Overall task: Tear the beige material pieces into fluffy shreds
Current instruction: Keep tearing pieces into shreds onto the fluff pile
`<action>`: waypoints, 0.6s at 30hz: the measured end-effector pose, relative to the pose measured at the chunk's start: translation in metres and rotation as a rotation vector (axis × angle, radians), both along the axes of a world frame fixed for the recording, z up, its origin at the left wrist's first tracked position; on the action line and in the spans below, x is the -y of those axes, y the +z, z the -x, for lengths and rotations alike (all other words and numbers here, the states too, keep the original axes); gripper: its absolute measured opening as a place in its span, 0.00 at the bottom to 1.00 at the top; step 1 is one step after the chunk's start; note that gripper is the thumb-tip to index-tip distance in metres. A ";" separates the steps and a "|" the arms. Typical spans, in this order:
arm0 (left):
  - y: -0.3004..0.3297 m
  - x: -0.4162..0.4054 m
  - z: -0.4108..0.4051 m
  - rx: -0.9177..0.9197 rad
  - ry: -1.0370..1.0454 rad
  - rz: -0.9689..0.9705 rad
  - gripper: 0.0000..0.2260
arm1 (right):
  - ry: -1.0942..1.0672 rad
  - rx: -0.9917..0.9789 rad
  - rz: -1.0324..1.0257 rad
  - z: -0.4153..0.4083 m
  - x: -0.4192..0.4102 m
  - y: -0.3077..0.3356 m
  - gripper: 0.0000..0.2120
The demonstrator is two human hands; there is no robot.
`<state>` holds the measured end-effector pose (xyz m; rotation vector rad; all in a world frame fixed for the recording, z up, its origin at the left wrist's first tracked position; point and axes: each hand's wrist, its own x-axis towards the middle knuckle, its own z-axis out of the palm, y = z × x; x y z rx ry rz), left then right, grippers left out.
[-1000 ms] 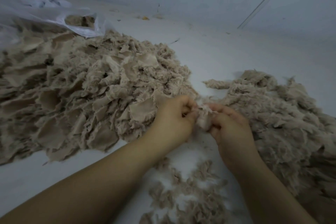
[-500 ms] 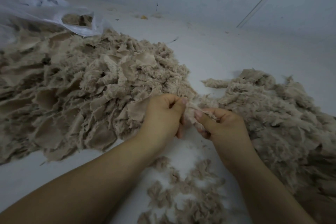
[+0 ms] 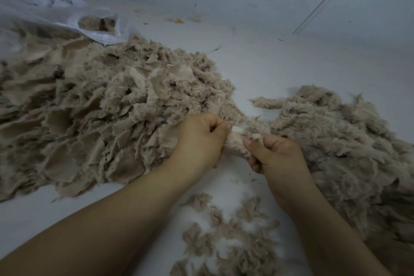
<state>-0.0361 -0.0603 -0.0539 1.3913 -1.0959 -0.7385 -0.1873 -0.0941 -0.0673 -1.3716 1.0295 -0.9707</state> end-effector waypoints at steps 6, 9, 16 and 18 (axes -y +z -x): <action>0.000 0.001 0.003 0.039 -0.088 -0.063 0.17 | -0.116 0.147 -0.067 -0.001 0.001 0.002 0.15; 0.001 -0.002 0.004 0.021 -0.186 -0.088 0.14 | -0.061 0.132 -0.031 -0.001 -0.001 0.001 0.14; 0.002 -0.006 0.008 -0.023 -0.240 -0.092 0.13 | 0.047 0.217 -0.029 -0.001 -0.004 0.004 0.10; 0.002 -0.007 0.009 0.005 -0.236 -0.105 0.15 | -0.011 0.160 -0.018 0.000 -0.002 0.000 0.07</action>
